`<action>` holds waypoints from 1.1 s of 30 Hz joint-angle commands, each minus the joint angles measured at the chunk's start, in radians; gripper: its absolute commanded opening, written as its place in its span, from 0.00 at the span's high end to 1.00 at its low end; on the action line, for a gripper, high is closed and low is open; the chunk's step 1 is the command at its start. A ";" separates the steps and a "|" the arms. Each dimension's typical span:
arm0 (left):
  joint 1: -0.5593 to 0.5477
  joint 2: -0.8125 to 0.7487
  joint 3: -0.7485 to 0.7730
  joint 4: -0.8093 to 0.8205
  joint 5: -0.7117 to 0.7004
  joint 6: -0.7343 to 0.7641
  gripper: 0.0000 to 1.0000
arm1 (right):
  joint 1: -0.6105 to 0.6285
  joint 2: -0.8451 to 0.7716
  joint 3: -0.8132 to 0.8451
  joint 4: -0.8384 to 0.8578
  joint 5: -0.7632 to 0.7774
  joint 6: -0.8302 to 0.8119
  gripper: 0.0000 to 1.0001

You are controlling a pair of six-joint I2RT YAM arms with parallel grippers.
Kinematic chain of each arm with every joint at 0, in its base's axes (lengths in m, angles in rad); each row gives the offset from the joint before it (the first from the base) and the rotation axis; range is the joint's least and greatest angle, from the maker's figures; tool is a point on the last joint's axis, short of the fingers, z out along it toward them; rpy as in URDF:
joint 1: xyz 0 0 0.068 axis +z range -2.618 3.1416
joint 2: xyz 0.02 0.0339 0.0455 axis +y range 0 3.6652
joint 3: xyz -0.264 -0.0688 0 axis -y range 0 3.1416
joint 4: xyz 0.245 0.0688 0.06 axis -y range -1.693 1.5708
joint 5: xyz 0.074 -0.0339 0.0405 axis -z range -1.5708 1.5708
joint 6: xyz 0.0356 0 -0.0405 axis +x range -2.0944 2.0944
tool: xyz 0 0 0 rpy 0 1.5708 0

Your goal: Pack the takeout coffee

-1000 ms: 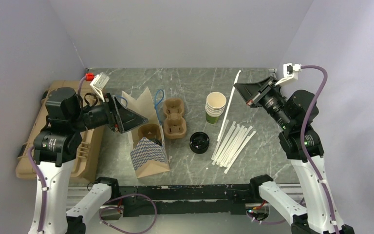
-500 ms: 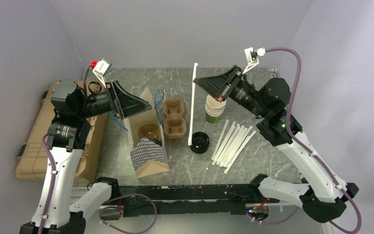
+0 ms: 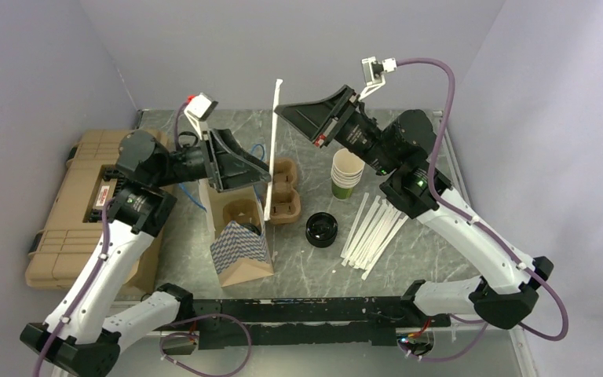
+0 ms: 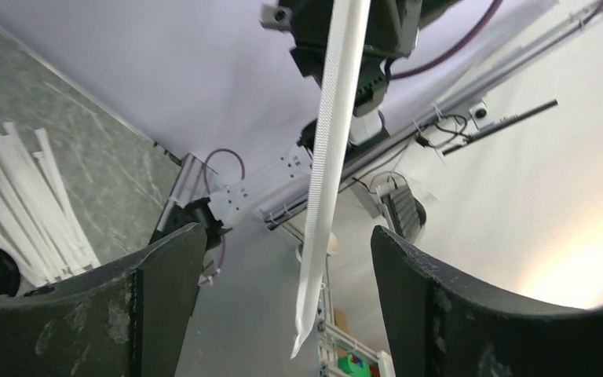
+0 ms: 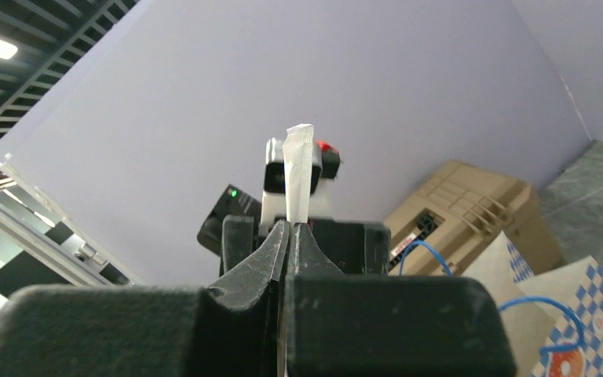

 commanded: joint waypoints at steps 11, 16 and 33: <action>-0.168 0.003 0.036 0.048 -0.107 0.071 0.53 | 0.032 0.001 0.020 0.126 0.102 -0.014 1.00; -0.170 0.003 0.035 0.019 -0.109 0.086 0.77 | 0.032 -0.040 -0.033 0.139 0.124 -0.025 1.00; -0.171 -0.019 0.049 -0.204 -0.066 0.278 1.00 | 0.032 -0.139 -0.040 -0.097 0.116 -0.240 0.49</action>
